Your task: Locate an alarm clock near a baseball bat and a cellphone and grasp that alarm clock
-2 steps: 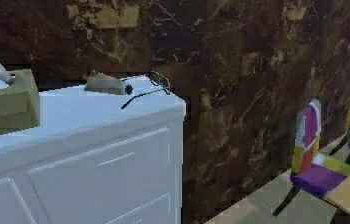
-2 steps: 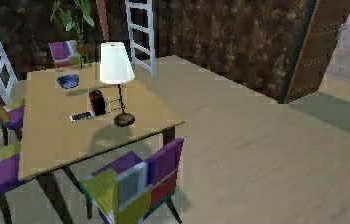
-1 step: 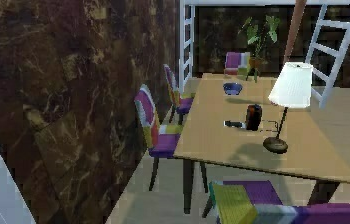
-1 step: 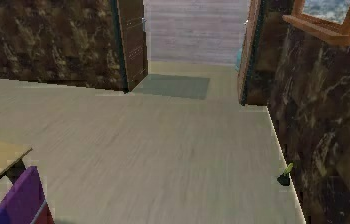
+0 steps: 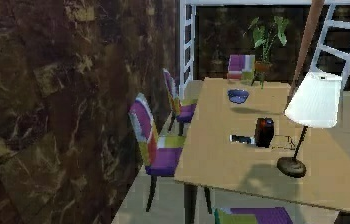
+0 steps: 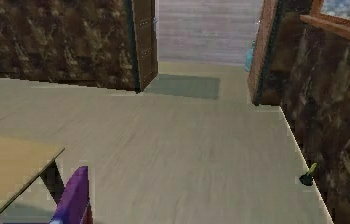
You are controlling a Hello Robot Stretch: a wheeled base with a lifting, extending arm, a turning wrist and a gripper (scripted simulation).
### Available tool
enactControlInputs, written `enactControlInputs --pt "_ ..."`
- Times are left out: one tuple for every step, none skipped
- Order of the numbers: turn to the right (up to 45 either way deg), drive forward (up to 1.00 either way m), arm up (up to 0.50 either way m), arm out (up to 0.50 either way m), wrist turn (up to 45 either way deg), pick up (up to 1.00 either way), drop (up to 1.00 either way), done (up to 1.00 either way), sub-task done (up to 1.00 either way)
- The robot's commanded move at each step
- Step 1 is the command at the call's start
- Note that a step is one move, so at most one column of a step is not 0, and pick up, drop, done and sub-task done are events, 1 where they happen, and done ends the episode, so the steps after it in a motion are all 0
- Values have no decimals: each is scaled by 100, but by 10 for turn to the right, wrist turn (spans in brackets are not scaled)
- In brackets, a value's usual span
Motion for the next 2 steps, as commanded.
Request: enactControlInputs --pt "-450 0 0 0 0 0 0 0 0" --pt "-150 0 0 0 0 0 0 0 0"
